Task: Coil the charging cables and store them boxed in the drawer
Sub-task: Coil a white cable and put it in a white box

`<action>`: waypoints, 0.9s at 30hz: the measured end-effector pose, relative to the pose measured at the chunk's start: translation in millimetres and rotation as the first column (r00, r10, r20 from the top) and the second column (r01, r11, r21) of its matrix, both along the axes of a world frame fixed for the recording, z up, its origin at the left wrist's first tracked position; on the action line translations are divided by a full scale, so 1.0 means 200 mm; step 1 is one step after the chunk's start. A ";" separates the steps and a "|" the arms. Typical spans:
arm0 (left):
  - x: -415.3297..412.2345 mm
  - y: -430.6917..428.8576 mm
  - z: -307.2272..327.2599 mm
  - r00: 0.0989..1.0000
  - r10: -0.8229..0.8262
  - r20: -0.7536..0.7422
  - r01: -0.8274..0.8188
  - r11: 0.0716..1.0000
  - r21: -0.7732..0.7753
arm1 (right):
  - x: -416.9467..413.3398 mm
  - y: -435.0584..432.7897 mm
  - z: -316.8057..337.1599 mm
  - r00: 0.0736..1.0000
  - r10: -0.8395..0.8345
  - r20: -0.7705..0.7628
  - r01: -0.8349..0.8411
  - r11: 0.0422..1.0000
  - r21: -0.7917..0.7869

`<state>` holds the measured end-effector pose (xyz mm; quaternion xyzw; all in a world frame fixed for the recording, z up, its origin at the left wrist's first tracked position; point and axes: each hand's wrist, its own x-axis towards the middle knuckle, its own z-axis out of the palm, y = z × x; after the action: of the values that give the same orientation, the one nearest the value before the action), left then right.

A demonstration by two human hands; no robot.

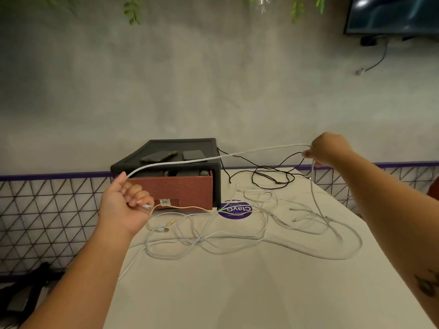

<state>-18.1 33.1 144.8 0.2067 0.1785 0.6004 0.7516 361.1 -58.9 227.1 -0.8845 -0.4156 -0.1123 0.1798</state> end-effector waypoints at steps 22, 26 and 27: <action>0.02 -0.13 -0.01 0.999 0.040 0.028 -0.041 0.999 0.028 | -0.34 -0.10 -0.16 0.833 0.478 0.280 -0.374 0.858 -0.351; 0.03 -0.07 0.03 0.997 0.045 0.064 -0.047 0.998 0.039 | -0.46 -0.05 -0.40 0.794 0.606 0.034 -0.525 0.713 -0.464; 0.04 -0.06 0.03 0.997 0.046 0.063 -0.049 0.998 0.042 | -0.47 -0.04 -0.44 0.785 0.620 -0.023 -0.551 0.680 -0.484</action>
<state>-11.1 21.3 151.1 0.2000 0.1469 0.6278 0.7378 267.9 -66.7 138.4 -0.7101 -0.7028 -0.0088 -0.0414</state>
